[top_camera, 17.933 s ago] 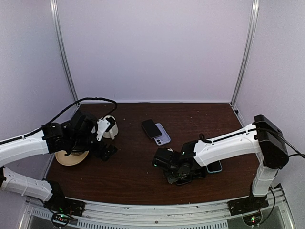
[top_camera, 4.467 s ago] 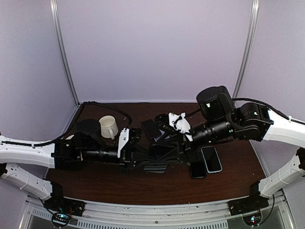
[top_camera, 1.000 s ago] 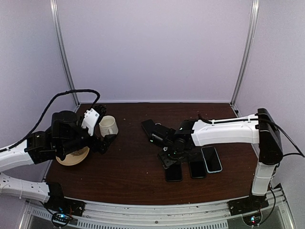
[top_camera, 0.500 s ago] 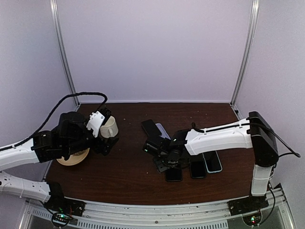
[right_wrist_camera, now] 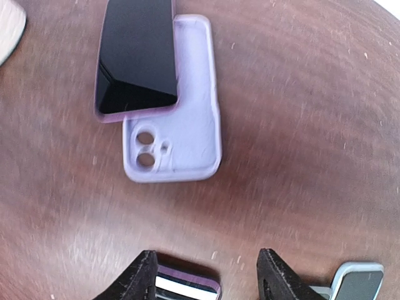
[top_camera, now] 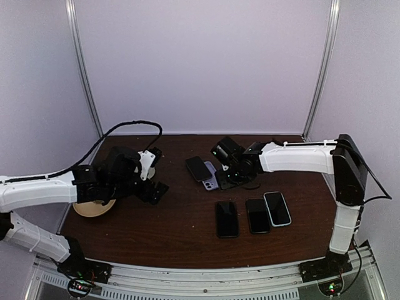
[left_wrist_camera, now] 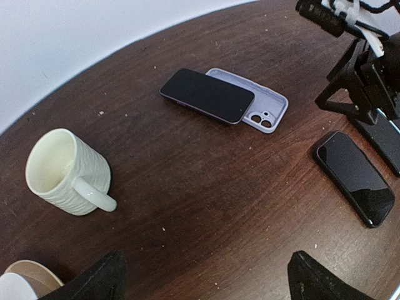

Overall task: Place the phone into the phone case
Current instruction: Pick up the phone from the phone case.

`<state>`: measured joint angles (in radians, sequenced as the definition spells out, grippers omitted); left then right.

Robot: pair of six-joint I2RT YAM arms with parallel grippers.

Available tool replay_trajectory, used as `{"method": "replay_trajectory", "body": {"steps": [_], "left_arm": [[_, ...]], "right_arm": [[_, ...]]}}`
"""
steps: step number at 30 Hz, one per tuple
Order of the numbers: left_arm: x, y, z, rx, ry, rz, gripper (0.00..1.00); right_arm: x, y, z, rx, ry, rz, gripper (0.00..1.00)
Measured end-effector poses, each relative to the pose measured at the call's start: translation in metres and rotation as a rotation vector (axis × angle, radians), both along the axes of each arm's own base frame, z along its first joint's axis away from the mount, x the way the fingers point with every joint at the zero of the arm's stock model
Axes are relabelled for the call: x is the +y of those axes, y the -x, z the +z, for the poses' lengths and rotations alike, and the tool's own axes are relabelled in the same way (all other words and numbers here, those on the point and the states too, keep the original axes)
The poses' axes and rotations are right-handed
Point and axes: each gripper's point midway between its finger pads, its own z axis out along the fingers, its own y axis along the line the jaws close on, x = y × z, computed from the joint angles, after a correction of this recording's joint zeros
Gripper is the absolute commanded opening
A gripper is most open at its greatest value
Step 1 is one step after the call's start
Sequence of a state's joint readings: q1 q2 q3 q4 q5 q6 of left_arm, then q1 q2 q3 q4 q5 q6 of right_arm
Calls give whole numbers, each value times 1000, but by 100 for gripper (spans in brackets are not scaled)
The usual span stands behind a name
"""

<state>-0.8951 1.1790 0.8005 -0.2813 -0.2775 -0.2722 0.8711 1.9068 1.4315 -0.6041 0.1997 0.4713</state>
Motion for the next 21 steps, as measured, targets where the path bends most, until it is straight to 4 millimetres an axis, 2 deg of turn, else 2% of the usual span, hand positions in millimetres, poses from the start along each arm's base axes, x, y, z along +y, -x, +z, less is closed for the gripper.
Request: {"method": "replay_trajectory", "body": {"steps": [4,5,9,12,15,18,21], "left_arm": [[-18,-28,-14,101,52,51,91],[-23,-36,-16,121,79,62,90],[-39,-69,-26,208,239,109,85],[-50,-94,-44,285,386,137,78],[-64,-113,-74,380,490,144,73],[-85,-127,-97,464,551,130,70],[-101,-136,-104,496,599,115,67]], "right_arm": [[-2,-28,2,-2,-52,-4,56],[-1,-41,0,-2,-69,-5,56],[2,-59,-12,20,-94,3,55],[4,-69,-26,46,-102,18,55],[9,-76,-34,69,-124,36,53],[14,-83,-32,73,-161,55,49],[21,-93,-21,53,-219,69,48]]}}
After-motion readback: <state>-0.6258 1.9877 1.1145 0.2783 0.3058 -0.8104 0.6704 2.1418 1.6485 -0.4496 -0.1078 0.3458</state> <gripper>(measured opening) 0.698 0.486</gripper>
